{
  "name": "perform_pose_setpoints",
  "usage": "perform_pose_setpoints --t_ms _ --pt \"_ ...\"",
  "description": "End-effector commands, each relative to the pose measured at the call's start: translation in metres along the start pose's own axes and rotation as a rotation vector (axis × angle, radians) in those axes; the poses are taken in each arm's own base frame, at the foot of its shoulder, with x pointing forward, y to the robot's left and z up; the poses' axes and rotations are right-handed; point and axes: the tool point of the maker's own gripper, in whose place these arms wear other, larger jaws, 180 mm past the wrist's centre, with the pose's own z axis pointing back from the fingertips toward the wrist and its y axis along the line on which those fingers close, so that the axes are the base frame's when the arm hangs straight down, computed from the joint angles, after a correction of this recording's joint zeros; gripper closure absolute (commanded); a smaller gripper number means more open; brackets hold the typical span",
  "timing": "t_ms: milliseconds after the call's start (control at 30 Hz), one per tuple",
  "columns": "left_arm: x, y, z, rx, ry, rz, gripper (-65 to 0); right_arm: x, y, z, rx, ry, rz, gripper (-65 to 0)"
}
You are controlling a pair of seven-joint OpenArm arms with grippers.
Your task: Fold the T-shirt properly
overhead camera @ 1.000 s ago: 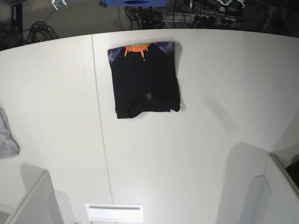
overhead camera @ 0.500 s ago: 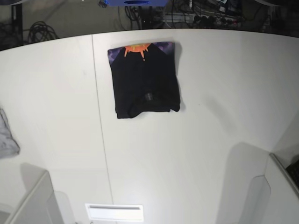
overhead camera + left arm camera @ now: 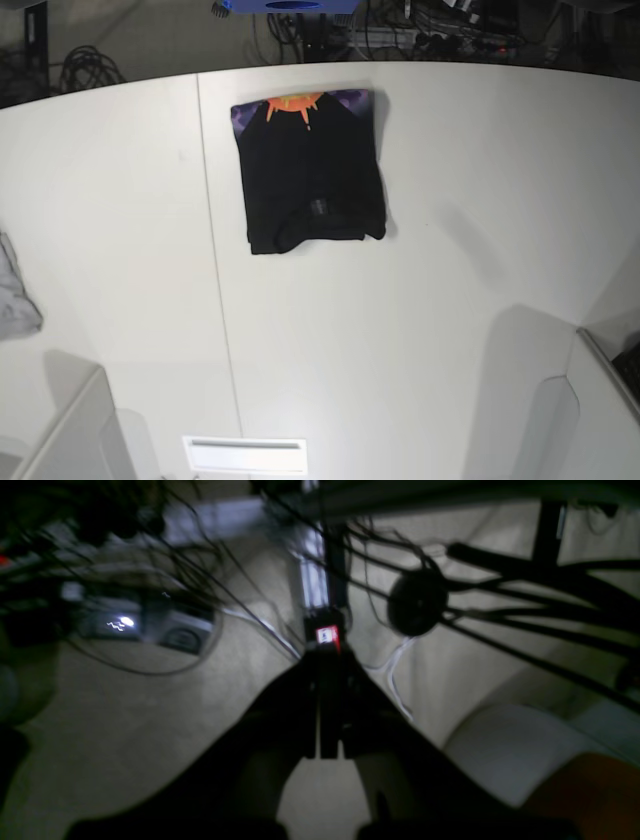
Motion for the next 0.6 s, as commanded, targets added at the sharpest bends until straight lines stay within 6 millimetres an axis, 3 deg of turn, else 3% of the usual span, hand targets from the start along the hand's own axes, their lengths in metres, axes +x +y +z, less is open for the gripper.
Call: perform_pose_setpoints --t_ms 0,67,233,400,500,567 --pt "-0.008 -0.008 0.0 -0.033 0.006 0.0 0.0 -0.011 -0.005 0.0 0.006 0.017 -0.006 0.0" --pt "-0.017 -0.016 -0.006 -0.066 0.015 0.005 0.0 -0.006 -0.005 -0.007 0.026 0.003 -0.012 0.0" --pt "-0.036 -0.008 -0.022 0.037 0.081 -0.039 0.0 0.005 -0.003 -0.018 0.059 -0.031 -0.018 0.0" --pt "-0.022 0.001 -0.029 0.085 0.082 -0.114 0.0 0.021 0.012 -0.023 0.084 -0.06 -0.007 0.0" --pt "0.0 0.007 -0.037 0.093 0.074 -0.139 0.0 0.04 0.023 -0.028 0.097 -0.093 -0.006 0.0" --pt "0.013 0.012 -0.04 0.099 0.076 -0.151 0.0 0.047 0.019 -0.031 0.049 -0.104 -0.008 0.0"
